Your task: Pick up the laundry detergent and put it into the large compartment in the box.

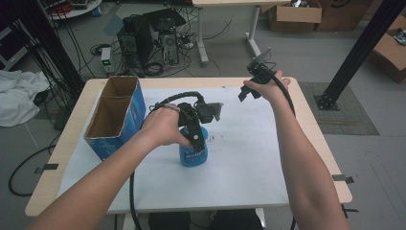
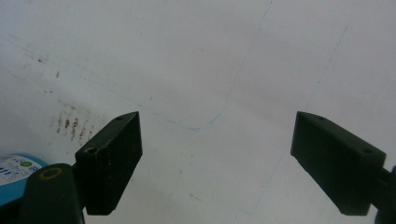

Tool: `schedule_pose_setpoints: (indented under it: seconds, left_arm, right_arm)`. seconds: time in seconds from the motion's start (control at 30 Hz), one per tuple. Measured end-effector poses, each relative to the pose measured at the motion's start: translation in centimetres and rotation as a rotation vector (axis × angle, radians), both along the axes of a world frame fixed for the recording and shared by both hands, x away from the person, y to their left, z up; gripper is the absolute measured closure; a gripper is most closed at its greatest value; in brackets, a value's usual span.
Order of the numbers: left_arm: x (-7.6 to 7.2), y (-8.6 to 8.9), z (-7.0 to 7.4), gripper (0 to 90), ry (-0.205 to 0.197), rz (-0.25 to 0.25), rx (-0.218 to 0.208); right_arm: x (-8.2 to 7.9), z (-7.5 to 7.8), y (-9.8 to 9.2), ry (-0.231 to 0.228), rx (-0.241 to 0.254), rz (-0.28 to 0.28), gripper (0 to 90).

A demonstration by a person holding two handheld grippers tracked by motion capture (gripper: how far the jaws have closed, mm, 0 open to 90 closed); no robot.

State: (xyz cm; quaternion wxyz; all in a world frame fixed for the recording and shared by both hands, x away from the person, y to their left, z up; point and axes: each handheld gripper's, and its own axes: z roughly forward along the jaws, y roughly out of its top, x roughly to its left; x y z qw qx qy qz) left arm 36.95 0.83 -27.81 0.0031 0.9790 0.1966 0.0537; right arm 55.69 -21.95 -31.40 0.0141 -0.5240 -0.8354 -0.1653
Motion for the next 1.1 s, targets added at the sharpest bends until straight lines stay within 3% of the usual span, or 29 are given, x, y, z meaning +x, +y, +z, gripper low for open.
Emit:
schedule_pose_setpoints:
  seconds: [0.37, 0.83, 1.1]
  left_arm:
    - [0.08, -0.42, -0.47, 2.1, -0.002, -0.016, 0.024]
    - [0.24, -0.31, -0.61, 15.4, 0.003, -0.03, 0.028]
    - [0.29, -0.37, -0.78, 17.7, 0.004, -0.036, 0.032]
  right_arm:
    - [-0.07, 0.24, -0.27, -0.008, 0.001, 0.002, 16.6]
    - [-0.11, 0.27, -0.04, -0.007, 0.009, 0.01, 16.6]
    - [-0.07, 0.27, -0.19, -0.007, 0.005, 0.007, 16.6]
